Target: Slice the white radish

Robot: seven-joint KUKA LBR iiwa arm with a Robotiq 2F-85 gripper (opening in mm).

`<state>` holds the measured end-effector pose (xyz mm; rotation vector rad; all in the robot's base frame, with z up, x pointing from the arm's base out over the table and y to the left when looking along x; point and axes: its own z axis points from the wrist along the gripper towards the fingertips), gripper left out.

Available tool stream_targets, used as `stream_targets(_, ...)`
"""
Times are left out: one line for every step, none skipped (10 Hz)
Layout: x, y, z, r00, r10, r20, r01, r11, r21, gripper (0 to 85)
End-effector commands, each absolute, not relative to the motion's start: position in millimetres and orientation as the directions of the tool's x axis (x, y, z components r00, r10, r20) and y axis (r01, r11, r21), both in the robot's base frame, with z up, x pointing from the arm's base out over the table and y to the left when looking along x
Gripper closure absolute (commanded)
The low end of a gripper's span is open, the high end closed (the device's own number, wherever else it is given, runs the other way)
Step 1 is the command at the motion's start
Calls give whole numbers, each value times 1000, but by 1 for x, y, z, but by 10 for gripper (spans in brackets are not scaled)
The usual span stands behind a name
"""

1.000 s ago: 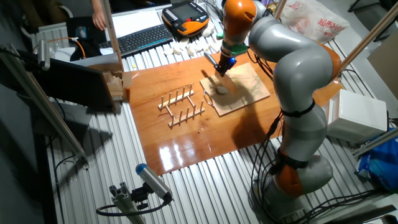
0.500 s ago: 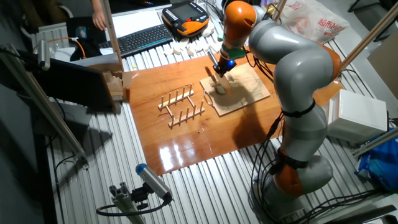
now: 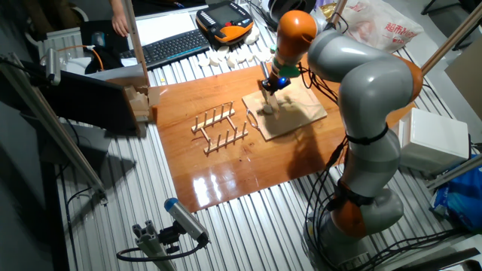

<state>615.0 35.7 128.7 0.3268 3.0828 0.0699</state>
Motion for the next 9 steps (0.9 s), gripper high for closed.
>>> stream_targets(618, 41, 124, -829, 556, -61, 555, 831, 36, 850)
stream_targets(621, 46, 120, -824, 561, -79, 561, 827, 19, 850)
stream_targets(621, 45, 118, -835, 544, -84, 546, 838, 6, 850)
stream_targets(621, 42, 118, -844, 530, -81, 532, 847, -3, 850)
stream_targets(621, 40, 119, -849, 522, -81, 524, 851, -13, 850)
stream_targets(621, 39, 118, -850, 521, -81, 523, 852, -14, 850)
stream_targets(622, 40, 117, -848, 523, -85, 526, 851, -11, 850)
stream_targets(624, 41, 114, -847, 524, -88, 527, 850, -8, 850)
stream_targets(625, 41, 110, -848, 523, -89, 525, 851, -4, 850)
